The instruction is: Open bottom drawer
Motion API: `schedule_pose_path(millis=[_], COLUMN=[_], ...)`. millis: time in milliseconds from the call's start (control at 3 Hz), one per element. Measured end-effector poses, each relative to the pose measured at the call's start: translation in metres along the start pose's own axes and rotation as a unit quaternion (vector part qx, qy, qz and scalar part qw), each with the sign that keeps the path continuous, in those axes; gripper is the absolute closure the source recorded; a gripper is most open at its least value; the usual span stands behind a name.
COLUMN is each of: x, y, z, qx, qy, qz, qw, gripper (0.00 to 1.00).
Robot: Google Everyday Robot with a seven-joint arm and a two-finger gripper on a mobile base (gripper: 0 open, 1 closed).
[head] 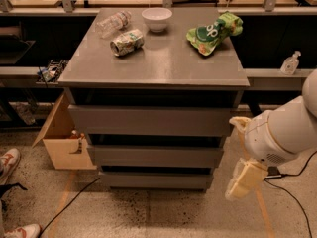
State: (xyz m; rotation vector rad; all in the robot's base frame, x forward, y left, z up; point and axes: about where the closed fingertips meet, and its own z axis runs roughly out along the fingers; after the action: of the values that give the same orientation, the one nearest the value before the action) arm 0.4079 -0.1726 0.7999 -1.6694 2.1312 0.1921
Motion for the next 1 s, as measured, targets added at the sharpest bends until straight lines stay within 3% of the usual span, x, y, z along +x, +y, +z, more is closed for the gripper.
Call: schedule_pose_path(millis=[667, 1000], x=[0.019, 0.034], y=[0.010, 0.013], z=[0.106, 0.170], qx=[-0.015, -0.028], qy=[-0.007, -0.014], qz=[-0.056, -0.059], qw=[0.9983, 0.9977], gripper=[0.00, 0.00])
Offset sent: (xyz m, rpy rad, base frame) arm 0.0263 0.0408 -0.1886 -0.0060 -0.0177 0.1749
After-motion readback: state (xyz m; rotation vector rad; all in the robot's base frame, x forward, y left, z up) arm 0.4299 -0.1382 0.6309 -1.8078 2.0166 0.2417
